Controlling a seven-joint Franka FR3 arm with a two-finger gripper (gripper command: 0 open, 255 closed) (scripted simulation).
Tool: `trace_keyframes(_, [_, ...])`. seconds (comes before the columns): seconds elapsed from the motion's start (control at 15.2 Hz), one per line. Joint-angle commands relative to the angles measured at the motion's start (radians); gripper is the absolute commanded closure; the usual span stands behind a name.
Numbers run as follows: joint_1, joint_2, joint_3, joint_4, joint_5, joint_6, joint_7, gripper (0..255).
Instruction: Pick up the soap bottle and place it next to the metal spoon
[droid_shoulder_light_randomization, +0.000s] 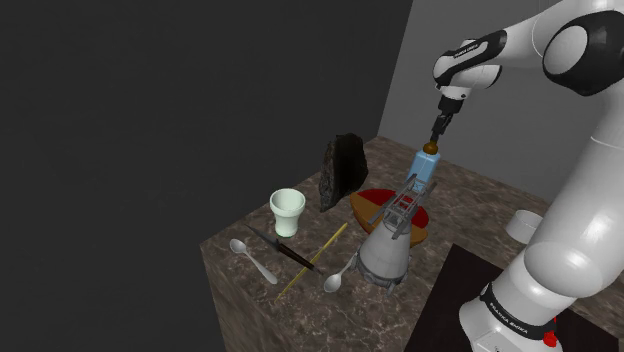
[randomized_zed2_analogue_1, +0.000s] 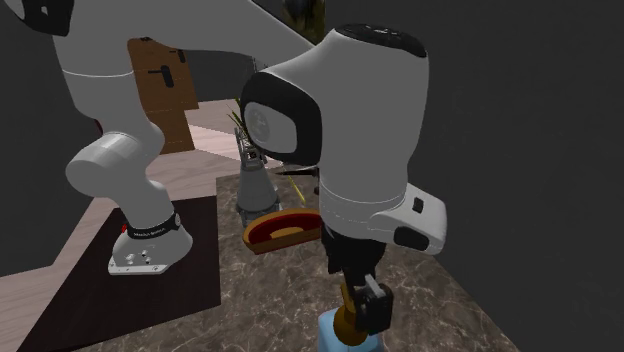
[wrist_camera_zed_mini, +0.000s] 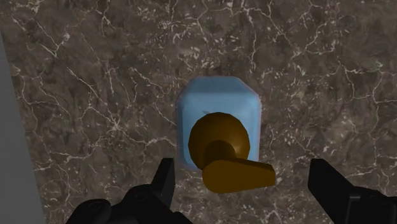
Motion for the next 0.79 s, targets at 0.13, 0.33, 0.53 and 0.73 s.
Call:
trace_keyframes(0.13, [-0.006, 0.025, 0.003, -0.027, 0.019, 0.048, -0.014, 0])
trace_keyframes(0.33, [-0.007, 0.029, 0.004, -0.031, 0.022, 0.054, -0.016, 0])
trace_keyframes(0.53, [-0.007, 0.029, 0.004, -0.031, 0.022, 0.054, -0.016, 0])
trace_keyframes(0.73, [-0.007, 0.029, 0.004, -0.031, 0.022, 0.054, -0.016, 255])
